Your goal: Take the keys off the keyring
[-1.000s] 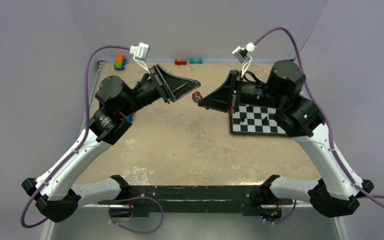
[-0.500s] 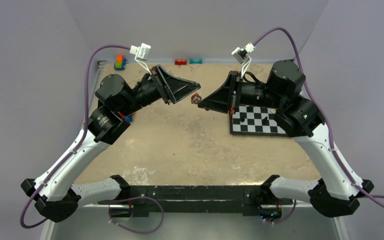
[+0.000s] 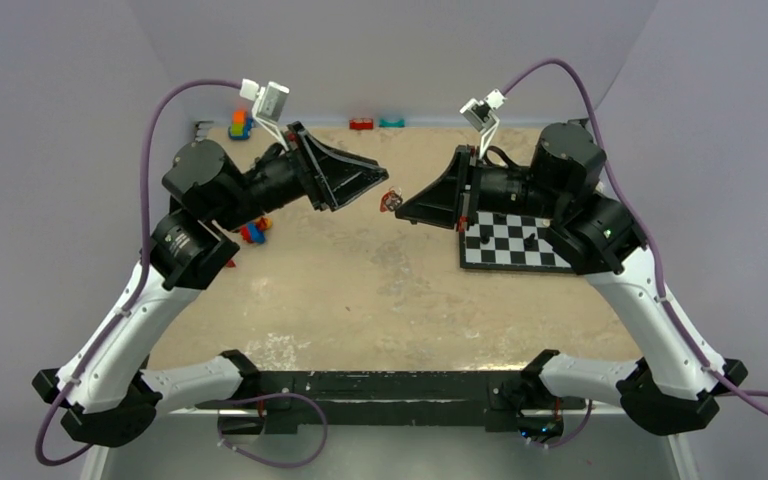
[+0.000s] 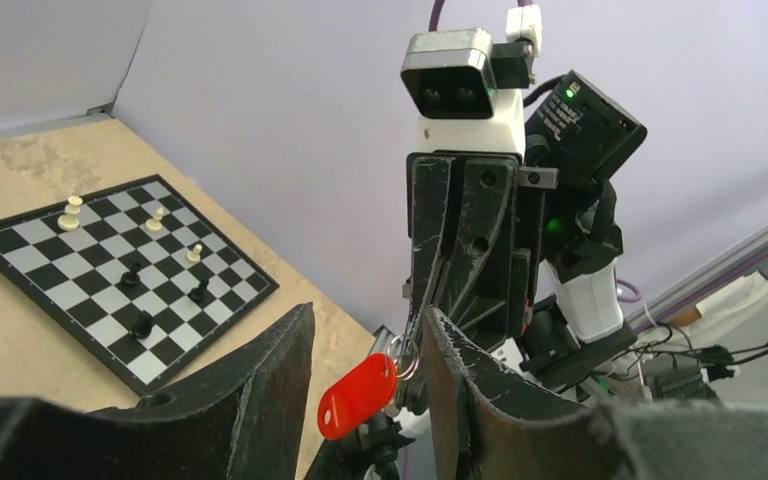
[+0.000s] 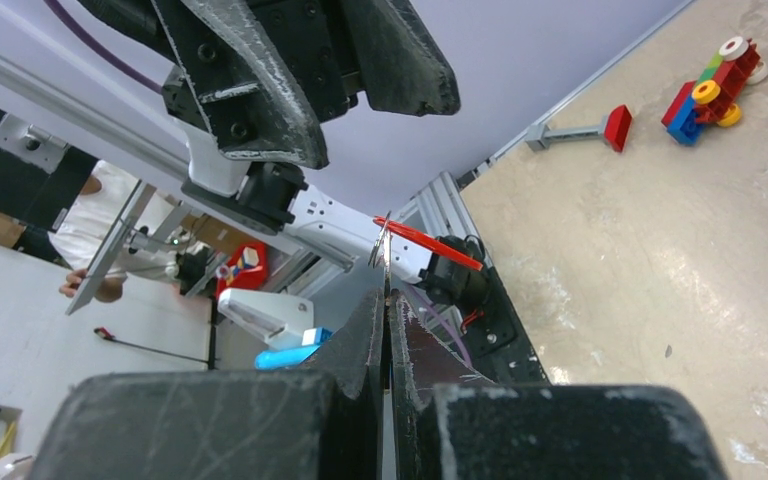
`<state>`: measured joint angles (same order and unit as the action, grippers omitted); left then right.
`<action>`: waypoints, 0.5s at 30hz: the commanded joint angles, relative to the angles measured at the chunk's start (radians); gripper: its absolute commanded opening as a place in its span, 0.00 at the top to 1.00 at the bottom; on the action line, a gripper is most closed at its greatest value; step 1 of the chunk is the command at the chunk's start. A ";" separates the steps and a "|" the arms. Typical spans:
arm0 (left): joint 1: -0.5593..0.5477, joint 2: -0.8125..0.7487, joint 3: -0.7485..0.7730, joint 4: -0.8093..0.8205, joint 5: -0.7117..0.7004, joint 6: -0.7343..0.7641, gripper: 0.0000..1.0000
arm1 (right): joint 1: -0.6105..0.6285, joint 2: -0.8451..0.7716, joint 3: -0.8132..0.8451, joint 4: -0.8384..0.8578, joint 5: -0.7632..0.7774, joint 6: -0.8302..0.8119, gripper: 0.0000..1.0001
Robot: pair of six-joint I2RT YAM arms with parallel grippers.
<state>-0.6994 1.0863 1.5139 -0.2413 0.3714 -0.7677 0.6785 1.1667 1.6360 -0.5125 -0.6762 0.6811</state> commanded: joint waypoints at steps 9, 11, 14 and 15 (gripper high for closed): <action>0.023 0.074 0.314 -0.342 0.262 0.372 0.53 | 0.003 -0.031 0.006 -0.058 -0.035 -0.051 1.00; 0.024 0.094 0.364 -0.405 0.302 0.430 0.54 | 0.002 -0.033 0.007 -0.072 -0.037 -0.061 1.00; 0.039 0.115 0.409 -0.450 0.421 0.495 0.54 | 0.003 -0.031 0.009 -0.089 -0.050 -0.080 1.00; 0.047 0.124 0.426 -0.463 0.476 0.511 0.55 | 0.003 -0.029 0.012 -0.098 -0.055 -0.087 1.00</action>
<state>-0.6746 1.1820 1.8690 -0.5865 0.6510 -0.3958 0.6788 1.1561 1.6321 -0.5846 -0.6937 0.6411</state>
